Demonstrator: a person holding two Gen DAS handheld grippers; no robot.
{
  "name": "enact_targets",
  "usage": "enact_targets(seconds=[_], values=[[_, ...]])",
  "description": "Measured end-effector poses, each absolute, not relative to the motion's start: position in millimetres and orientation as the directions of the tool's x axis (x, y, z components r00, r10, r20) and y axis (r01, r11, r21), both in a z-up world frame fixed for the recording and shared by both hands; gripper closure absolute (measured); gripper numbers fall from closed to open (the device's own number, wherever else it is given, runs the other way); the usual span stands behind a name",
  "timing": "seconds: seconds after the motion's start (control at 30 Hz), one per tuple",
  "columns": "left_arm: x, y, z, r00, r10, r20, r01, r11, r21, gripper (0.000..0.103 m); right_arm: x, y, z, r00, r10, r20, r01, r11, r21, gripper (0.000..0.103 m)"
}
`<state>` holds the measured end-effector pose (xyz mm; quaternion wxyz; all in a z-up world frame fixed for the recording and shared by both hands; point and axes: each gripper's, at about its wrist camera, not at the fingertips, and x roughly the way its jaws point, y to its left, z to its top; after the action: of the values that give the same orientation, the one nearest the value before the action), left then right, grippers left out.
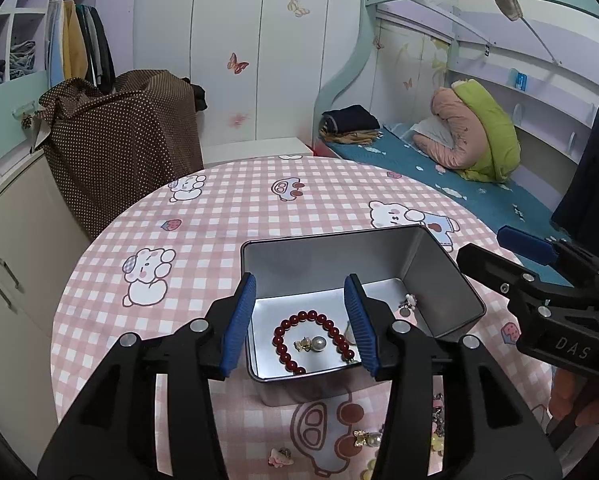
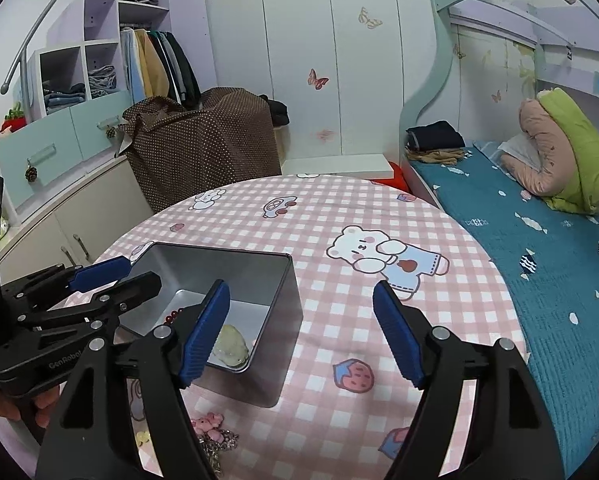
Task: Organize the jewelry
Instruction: 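Carry the pearl earring into the box with the left tool and open it, then grasp the pale yellow bead bracelet with the right tool and lift it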
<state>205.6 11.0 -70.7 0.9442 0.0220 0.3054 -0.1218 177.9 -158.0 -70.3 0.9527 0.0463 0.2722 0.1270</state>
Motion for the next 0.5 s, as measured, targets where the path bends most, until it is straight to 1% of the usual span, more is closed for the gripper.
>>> enact_targets(seconds=[0.17,0.27,0.3,0.37,0.5], values=[[200,12,-67,0.79,-0.21,-0.577,0.239,0.971,-0.027,0.056,172,-158,-67,0.825,0.261,-0.501,-0.215,0.965,0.149,0.03],[194,14,-64,0.797,-0.21,-0.567,0.237,0.971,-0.026,0.046,167,-158,-65,0.83,0.258,-0.494,-0.213,0.966,0.146,0.027],[191,14,-62,0.8,-0.208,-0.562,0.236,0.972,-0.023,0.046,166,-158,-64,0.833,0.253,-0.493,-0.209,0.967,0.143,0.025],[187,16,-60,0.803,-0.208,-0.558,0.235,0.972,-0.024,0.046,162,-158,-63,0.837,0.244,-0.49,-0.203,0.97,0.136,0.023],[178,19,-56,0.811,-0.197,-0.552,0.223,0.975,-0.02,0.039,154,-159,-61,0.843,0.228,-0.486,-0.192,0.973,0.125,0.016]])
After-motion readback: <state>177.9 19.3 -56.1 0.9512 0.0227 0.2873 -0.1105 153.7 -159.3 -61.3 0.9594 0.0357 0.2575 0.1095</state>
